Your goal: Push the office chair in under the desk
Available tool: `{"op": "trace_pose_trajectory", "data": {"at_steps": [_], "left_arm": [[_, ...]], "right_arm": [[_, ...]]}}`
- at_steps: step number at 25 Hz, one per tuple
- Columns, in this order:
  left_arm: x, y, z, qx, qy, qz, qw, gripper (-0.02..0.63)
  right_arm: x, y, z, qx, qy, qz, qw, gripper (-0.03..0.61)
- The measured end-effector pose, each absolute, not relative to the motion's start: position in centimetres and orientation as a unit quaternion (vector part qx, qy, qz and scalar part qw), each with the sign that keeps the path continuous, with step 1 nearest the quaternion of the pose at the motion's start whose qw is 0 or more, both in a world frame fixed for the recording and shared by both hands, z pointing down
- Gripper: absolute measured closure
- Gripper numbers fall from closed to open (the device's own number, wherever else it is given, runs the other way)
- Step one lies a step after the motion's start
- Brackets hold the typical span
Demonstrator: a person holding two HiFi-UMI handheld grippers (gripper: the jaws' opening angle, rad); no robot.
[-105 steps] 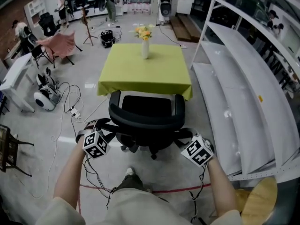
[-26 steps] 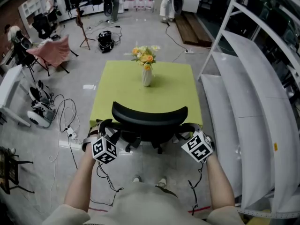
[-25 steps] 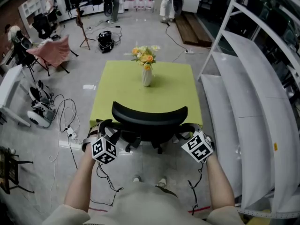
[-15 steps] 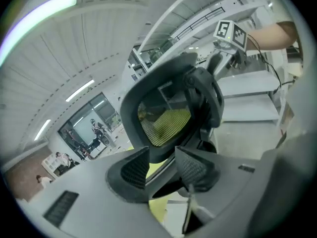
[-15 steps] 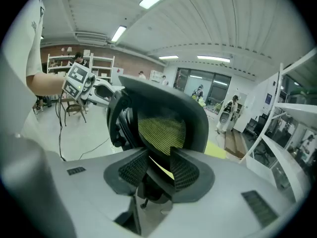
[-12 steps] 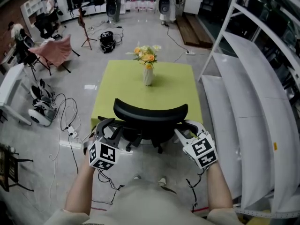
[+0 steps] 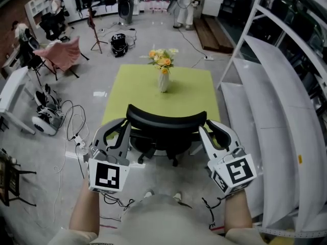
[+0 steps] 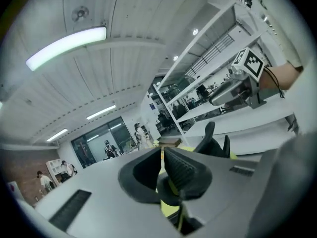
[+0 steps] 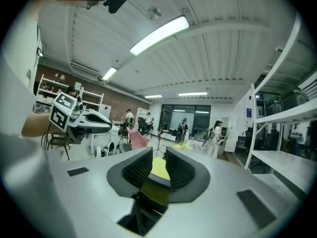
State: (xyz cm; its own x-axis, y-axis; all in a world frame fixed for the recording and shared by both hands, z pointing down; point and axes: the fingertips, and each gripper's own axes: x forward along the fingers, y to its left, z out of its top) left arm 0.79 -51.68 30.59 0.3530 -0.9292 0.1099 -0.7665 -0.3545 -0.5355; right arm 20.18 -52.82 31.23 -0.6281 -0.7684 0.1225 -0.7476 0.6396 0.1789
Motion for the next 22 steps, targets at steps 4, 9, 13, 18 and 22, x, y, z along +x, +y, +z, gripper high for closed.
{"op": "trace_pose_trajectory", "data": {"at_steps": [4, 9, 13, 18, 22], "left_arm": [[2.0, -50.3, 26.3, -0.795, 0.524, -0.177, 0.249, 0.591], [3.1, -48.7, 24.2, -0.800, 0.518, -0.159, 0.258, 0.603], [3.8, -47.9, 24.9, -0.818, 0.512, -0.129, 0.230, 0.606], [3.6, -48.8, 27.4, -0.822, 0.518, -0.128, 0.198, 0.606], [3.7, -48.8, 29.3, -0.830, 0.512, -0.122, 0.186, 0.606]], "right_arm": [[19.8, -51.4, 28.5, 0.429, -0.897, -0.081, 0.068, 0.492], [20.2, -49.9, 26.2, 0.446, -0.892, -0.074, 0.017, 0.532], [20.6, -49.4, 26.0, 0.455, -0.888, -0.061, -0.006, 0.553], [20.4, -48.9, 27.3, 0.460, -0.885, -0.064, 0.008, 0.561], [19.6, -48.7, 28.8, 0.463, -0.880, -0.092, 0.049, 0.569]]}}
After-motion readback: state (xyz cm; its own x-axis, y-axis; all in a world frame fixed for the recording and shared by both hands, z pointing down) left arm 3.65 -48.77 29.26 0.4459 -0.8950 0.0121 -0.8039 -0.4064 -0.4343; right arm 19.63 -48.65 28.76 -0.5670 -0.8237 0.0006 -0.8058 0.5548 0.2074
